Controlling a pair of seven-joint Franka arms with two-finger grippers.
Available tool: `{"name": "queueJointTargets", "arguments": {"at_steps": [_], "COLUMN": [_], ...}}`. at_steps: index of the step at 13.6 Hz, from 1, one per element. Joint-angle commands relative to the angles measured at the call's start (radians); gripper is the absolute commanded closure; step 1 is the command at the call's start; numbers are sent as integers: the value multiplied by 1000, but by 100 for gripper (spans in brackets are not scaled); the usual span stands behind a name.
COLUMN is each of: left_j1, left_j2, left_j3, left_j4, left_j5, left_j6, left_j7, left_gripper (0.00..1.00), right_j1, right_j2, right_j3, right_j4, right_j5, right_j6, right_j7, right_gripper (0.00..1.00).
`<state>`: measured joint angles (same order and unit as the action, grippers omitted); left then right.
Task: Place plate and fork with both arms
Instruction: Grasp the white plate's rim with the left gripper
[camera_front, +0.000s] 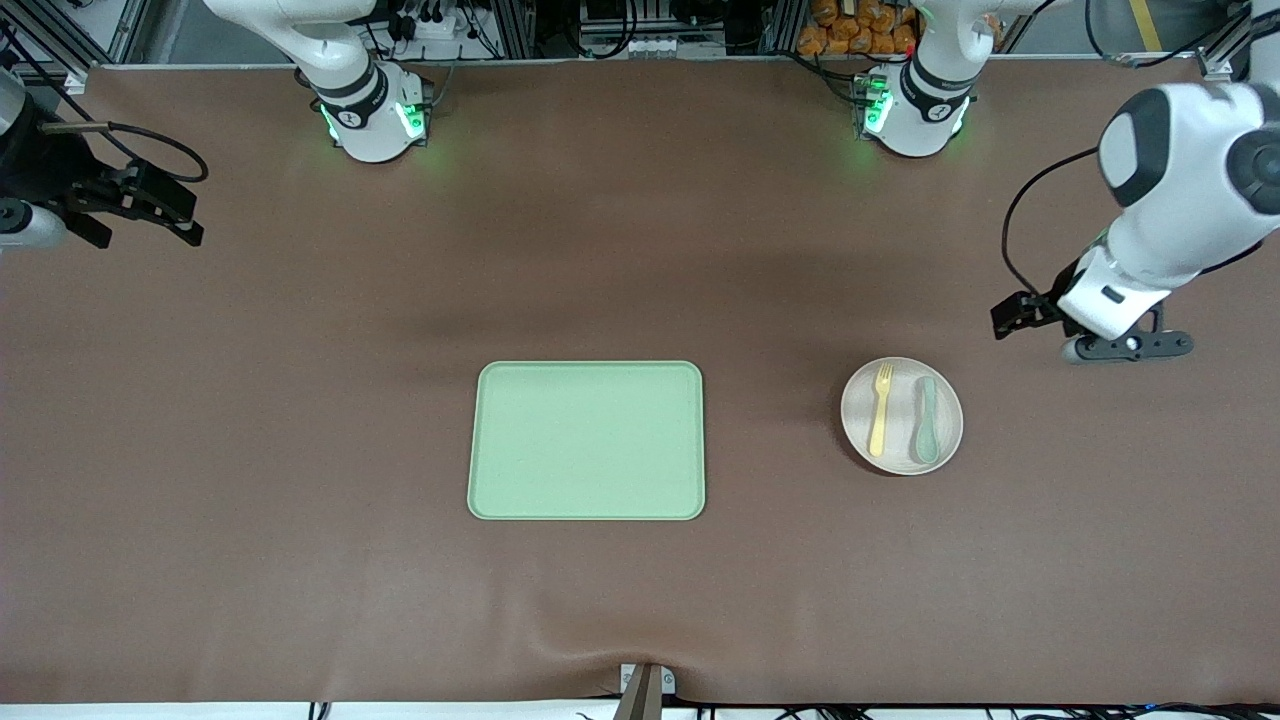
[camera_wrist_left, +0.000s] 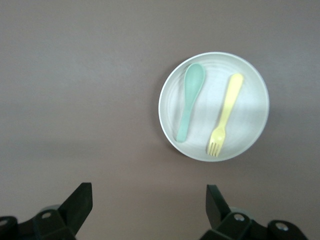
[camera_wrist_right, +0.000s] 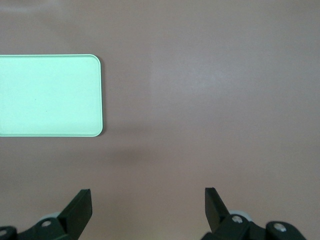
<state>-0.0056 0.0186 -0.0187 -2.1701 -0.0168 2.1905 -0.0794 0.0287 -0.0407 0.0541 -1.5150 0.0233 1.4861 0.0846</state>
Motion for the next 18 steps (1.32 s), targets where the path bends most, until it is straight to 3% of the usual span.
{"name": "queueJointTargets", "arguments": {"at_steps": [1, 3, 5, 7, 11, 18], "left_j1": [21, 22, 22, 24, 30, 30], "left_j2": [96, 170, 227, 265, 322, 409], "left_j3": [-3, -3, -3, -3, -4, -7], "left_j4": [-17, -17, -17, -17, -14, -7], "left_j5": [-52, -63, -63, -66, -133, -152], "left_j6": [109, 184, 242, 275, 327, 451], "left_j7": [16, 16, 16, 16, 18, 16], "left_gripper": [0, 6, 26, 34, 44, 49], "right_j1": [-3, -3, -1, -3, -3, -3], "right_j2": [9, 9, 9, 9, 9, 9], "right_j3": [1, 1, 1, 1, 1, 1], "right_j4": [16, 16, 16, 16, 16, 16], "right_j5": [12, 12, 12, 12, 12, 12], "right_j6": [-10, -10, -10, -12, -12, -12], "right_j7": [-2, -3, -2, -3, -3, -3], "right_gripper": [0, 0, 0, 0, 0, 0]}}
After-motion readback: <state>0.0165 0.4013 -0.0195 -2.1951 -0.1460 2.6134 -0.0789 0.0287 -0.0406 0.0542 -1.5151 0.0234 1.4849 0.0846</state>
